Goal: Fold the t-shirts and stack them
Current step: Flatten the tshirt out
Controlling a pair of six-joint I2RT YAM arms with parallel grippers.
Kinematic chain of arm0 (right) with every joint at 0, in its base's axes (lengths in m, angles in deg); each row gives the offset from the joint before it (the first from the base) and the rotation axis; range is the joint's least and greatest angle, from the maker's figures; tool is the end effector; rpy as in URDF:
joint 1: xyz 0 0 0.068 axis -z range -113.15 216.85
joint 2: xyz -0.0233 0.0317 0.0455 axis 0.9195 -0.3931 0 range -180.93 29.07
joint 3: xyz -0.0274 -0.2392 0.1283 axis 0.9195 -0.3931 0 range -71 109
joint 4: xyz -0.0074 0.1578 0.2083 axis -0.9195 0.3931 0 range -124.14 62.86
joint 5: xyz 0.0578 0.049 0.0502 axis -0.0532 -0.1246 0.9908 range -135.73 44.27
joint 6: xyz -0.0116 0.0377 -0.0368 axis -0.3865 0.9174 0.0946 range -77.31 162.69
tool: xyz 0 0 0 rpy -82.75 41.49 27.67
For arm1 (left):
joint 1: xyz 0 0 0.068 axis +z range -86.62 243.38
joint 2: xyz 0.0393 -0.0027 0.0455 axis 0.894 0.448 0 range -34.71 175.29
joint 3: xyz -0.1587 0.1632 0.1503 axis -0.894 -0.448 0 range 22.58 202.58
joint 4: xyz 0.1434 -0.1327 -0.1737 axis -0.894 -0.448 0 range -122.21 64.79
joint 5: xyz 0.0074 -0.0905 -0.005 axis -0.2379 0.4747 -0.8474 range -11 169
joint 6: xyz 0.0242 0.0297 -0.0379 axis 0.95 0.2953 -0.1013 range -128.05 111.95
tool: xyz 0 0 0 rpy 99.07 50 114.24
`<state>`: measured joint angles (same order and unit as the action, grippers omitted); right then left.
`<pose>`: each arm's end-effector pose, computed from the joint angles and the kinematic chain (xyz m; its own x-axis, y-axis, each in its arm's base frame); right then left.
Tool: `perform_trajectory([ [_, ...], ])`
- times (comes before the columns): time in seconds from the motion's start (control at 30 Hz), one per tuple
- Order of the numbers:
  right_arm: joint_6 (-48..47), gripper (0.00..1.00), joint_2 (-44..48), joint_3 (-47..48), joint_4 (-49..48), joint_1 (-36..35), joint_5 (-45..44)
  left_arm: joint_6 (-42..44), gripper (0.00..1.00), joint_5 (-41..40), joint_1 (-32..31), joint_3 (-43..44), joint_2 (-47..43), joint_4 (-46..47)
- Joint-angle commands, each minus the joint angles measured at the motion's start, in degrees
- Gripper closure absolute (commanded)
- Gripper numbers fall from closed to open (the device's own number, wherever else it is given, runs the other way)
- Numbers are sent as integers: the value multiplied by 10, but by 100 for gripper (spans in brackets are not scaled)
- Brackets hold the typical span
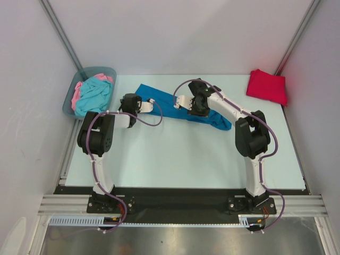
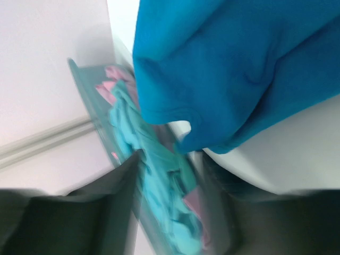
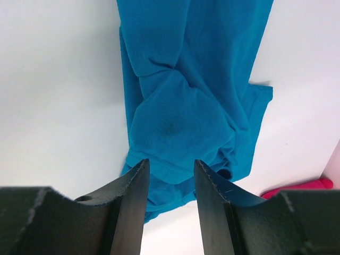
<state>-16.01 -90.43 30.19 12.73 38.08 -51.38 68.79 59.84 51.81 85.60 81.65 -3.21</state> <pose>0.3938 0.2123 0.2239 -0.0350 -0.9893 -0.1417 -0.9099 0.0902 -0.4049 0.4173 -0.0736 0.1334 -0.1990 0.9796 -0.0283 0.4767 0.1219 0.8706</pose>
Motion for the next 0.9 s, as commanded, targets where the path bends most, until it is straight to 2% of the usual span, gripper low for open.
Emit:
perform_trajectory([
  [0.0, -1, 56, -1, 24, -5, -4, -9, -4, 57, 8, 3, 26, -2, -2],
  [0.07, -2, 56, 1, 23, -4, -4, -11, -5, 75, 5, 3, 32, 3, -5],
  [0.1, -2, 56, 1, 23, -6, -4, -12, -7, 96, 4, 3, 32, 4, -5],
  [0.13, -3, 56, 2, 21, -6, -3, -11, -8, 100, 2, 3, 35, 5, -6],
  [0.4, -1, 55, 9, 24, 9, 0, -9, -13, 100, 3, 3, 56, 0, -24],
  [0.43, 2, 55, 8, 30, 20, 2, -4, -14, 93, -2, 2, 63, 1, -27],
  [0.47, 8, 50, 5, 55, 37, 6, 5, -17, 66, -5, 2, 66, -1, -28],
  [0.53, 19, 47, -3, 88, 109, 14, 48, -24, 38, -12, 1, 72, -9, -36],
  [0.6, 31, 47, -19, 129, 179, 27, 87, -43, 35, -3, 1, 78, -24, -76],
  [0.7, 33, 52, -15, 111, 207, 37, 101, -54, 35, 26, 0, 63, -56, -108],
  [0.73, 32, 58, -13, 102, 205, 39, 101, -53, 35, 38, -1, 54, -67, -114],
  [0.77, 34, 79, -12, 95, 205, 39, 98, -46, 35, 41, -2, 50, -68, -120],
  [0.8, 41, 91, -10, 89, 202, 42, 97, -44, 35, 43, -3, 47, -70, -122],
  [0.83, 44, 100, -12, 82, 203, 44, 96, -42, 36, 47, -2, 46, -70, -128],
  [0.87, 47, 100, -13, 79, 202, 46, 95, -40, 43, 52, -2, 47, -68, -134],
])
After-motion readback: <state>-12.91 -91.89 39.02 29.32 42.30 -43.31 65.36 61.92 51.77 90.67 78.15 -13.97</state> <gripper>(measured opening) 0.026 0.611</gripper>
